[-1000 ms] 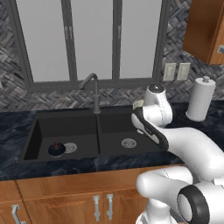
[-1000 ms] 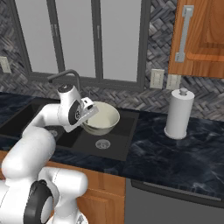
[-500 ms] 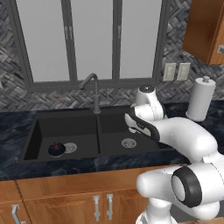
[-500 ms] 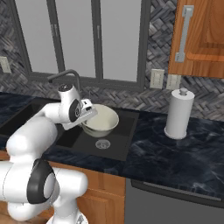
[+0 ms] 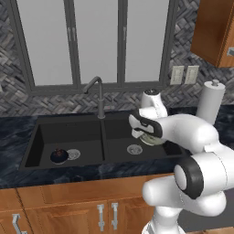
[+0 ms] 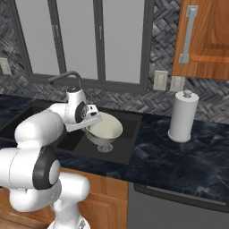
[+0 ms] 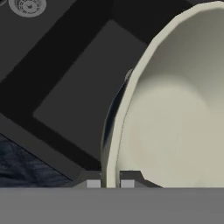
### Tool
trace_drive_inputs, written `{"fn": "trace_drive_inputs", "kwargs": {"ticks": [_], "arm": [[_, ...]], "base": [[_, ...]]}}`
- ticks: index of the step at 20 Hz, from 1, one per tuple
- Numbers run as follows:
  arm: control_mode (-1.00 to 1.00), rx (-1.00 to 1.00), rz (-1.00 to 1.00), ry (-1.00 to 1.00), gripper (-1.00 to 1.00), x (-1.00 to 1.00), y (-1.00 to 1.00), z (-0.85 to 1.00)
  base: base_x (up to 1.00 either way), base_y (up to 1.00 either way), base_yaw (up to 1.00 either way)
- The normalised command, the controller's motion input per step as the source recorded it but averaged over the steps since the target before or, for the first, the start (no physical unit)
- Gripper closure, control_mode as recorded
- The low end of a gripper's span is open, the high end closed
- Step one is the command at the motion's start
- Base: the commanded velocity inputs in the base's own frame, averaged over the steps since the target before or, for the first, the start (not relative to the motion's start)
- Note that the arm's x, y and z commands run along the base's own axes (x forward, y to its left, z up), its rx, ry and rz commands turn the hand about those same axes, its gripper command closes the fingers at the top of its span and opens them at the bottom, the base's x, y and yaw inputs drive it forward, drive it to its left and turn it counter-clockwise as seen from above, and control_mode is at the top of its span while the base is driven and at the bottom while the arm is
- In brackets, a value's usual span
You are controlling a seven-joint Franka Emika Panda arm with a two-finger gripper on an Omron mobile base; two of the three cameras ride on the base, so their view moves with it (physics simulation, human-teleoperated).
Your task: Place the teapot in the left basin and the bowl in the right basin of the sink.
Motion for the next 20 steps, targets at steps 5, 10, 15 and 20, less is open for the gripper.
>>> {"fn": "trace_drive_inputs", "kwargs": {"ticks": [5, 10, 15, 20], "arm": [[-1.0, 0.08, -0.07, 0.11, 1.0, 0.15, 0.0, -0.21], [-1.0, 0.05, -0.05, 0.09, 1.0, 0.17, 0.0, -0.22], [-1.0, 0.04, -0.02, 0.03, 1.0, 0.13, -0.02, -0.19], [-1.0, 0.0, -0.02, 0.0, 1.0, 0.13, 0.0, -0.19]], "base": [[0.0, 0.0, 0.0], [0.0, 0.0, 0.0], [0.0, 0.0, 0.0], [0.0, 0.0, 0.0]]}}
